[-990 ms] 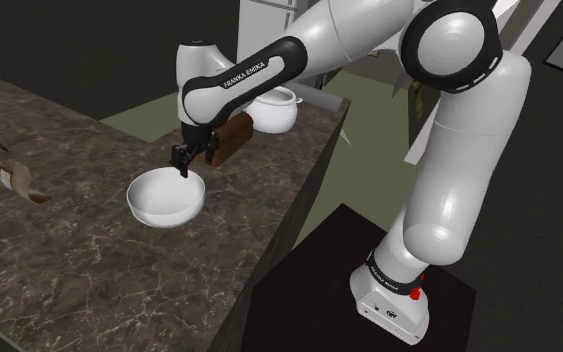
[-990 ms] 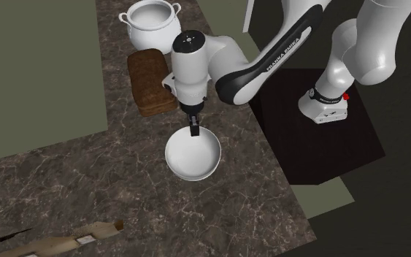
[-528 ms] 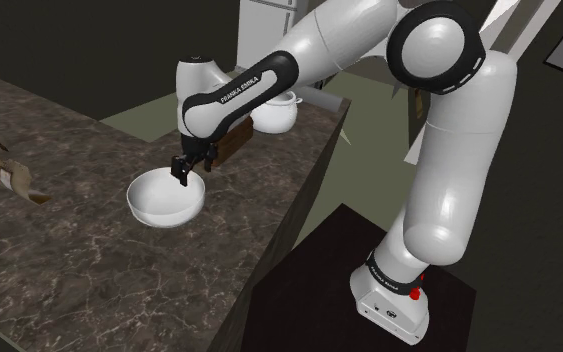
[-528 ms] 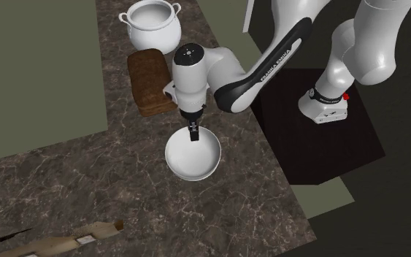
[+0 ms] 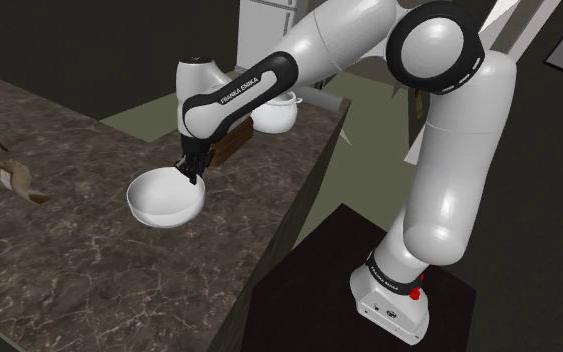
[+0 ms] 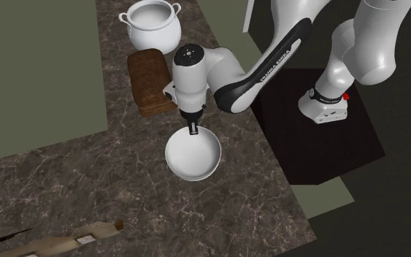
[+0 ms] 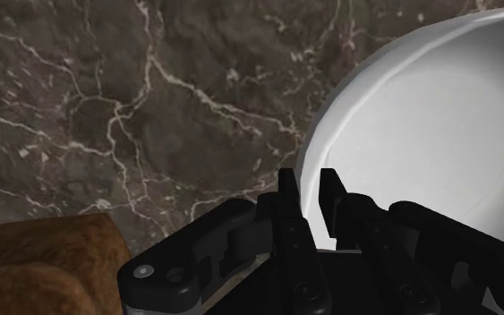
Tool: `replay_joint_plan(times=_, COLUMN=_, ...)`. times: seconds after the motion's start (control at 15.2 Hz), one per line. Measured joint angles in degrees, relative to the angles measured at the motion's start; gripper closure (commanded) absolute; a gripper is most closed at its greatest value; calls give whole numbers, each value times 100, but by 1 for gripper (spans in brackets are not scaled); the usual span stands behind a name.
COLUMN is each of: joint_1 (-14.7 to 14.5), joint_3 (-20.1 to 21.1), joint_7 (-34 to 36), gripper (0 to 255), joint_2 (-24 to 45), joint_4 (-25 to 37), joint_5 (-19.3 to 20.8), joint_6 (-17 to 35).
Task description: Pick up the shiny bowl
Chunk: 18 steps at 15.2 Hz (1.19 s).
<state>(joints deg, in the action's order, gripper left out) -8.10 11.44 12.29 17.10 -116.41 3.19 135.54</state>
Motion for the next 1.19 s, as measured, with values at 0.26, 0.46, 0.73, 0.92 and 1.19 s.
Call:
replay_joint_plan(times=0.26, joint_1=8, joint_3=6, joint_7=-19, gripper=255, joint_2=-55, joint_4=21, joint_5=-17, joint_6=-90)
replay_joint_plan(times=0.46, joint_1=23, joint_3=16, joint_7=-47, gripper=255, joint_2=-160, joint_4=110, joint_5=-50, joint_6=-285)
replay_joint_plan(times=0.73, joint_1=30, joint_3=38, joint_7=-65, gripper=255, joint_2=-350, joint_4=197, joint_5=-101, joint_6=-558)
replay_joint_plan(times=0.92, joint_1=40, joint_3=48, joint_7=-88, gripper=255, joint_2=-476, joint_4=270, joint_5=-136, joint_6=-755)
replay_joint_plan(times=1.19, joint_1=47, joint_3=58, joint_7=-103, gripper=255, joint_2=-599, joint_4=384, joint_5=-169, joint_6=-989)
